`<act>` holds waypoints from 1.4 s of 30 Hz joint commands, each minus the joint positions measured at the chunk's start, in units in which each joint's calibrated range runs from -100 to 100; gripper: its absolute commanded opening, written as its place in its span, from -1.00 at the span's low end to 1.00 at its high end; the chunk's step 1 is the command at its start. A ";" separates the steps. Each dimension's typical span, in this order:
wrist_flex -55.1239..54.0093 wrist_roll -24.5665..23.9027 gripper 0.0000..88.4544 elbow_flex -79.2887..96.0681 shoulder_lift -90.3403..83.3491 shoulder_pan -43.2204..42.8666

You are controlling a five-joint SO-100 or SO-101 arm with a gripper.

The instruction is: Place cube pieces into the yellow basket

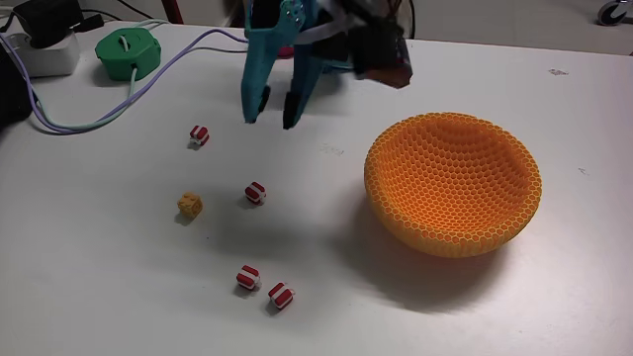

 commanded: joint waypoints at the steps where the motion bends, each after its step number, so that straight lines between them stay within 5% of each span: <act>1: -1.70 -5.76 -0.42 0.79 5.59 1.58; 16: -1.53 -12.41 -0.61 -20.01 40.63 7.54; 30: -2.40 -14.31 -0.66 -17.02 44.98 7.73; 36: -4.05 -14.80 -1.00 -15.58 45.93 8.76; 42: -5.35 -13.04 -1.00 -16.92 46.03 9.31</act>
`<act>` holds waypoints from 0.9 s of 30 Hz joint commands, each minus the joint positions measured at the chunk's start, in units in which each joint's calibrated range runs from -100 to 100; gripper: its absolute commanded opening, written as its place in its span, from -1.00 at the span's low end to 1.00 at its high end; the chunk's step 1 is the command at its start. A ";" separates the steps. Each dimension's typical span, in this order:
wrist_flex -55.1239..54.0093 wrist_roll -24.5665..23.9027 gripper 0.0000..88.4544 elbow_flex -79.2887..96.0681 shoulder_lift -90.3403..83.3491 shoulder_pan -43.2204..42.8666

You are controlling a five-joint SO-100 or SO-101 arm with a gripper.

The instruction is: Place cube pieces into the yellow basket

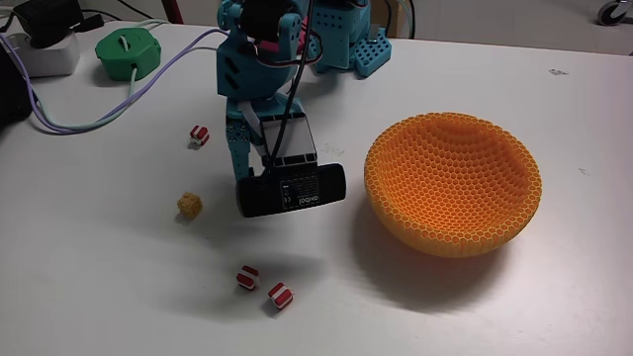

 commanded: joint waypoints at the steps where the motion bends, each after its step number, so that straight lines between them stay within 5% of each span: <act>1: 1.65 0.98 -1.00 -3.28 -0.31 0.90; 9: 28.41 2.83 -1.00 -25.82 -11.10 -0.50; 14: 40.66 -2.74 -1.00 -18.98 -23.60 -12.24; 20: 27.71 -12.11 -1.00 -3.67 -28.72 -33.87; 27: 9.55 -17.58 -1.00 2.59 -26.73 -43.74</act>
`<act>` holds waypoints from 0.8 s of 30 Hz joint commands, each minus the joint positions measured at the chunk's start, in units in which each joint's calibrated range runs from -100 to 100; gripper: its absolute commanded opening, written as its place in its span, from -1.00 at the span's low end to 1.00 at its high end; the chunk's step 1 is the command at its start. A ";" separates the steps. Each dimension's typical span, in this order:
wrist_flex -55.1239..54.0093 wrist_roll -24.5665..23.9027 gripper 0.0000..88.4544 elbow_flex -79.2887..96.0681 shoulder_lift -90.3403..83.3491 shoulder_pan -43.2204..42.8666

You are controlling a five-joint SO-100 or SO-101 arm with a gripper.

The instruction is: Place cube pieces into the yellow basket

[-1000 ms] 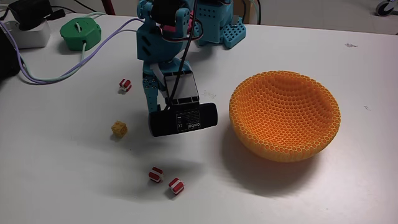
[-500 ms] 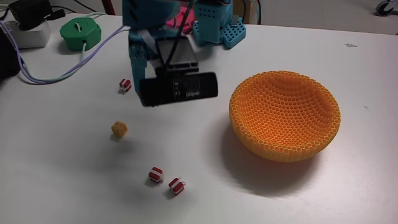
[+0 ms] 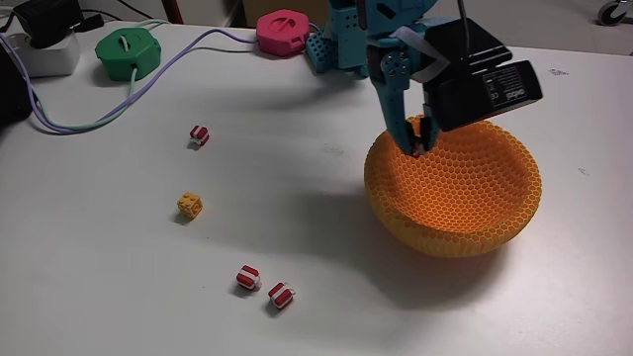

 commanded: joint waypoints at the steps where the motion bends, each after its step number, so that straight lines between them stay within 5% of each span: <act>1: -5.74 -0.54 -0.88 0.42 -1.44 -2.63; 4: -7.22 5.52 -0.24 -0.73 -1.82 -3.38; 7: -6.27 8.50 -0.01 -1.31 -2.67 -3.29; 11: -3.92 13.38 0.03 -4.58 -3.15 1.84; 16: -0.62 21.83 -0.03 -17.97 3.95 18.80; 24: -8.78 20.76 -0.27 -25.86 25.26 31.48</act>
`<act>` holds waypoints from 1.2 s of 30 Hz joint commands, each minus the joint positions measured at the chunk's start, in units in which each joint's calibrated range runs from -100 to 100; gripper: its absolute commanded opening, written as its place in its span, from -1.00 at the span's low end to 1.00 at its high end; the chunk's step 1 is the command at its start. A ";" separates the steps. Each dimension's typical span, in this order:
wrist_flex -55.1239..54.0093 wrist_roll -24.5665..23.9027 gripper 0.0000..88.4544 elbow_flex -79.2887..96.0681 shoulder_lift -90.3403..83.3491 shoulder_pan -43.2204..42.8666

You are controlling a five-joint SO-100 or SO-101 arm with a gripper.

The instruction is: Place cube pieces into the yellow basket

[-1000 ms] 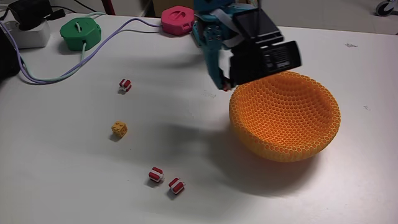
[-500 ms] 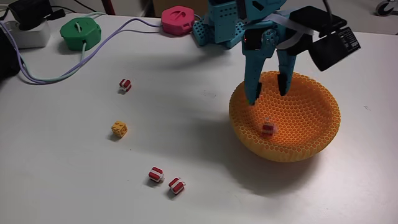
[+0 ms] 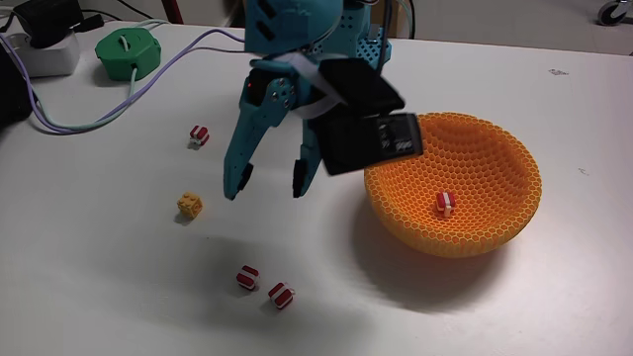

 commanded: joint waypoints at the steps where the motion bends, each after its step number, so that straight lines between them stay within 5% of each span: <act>1: -4.41 -1.32 -0.29 -4.57 6.87 2.64; 23: -13.79 -4.93 -0.45 -21.23 32.63 3.39; 33: -14.83 -7.23 -1.00 -21.23 34.05 6.09; 36: -14.75 -7.03 -1.00 -22.38 33.95 5.44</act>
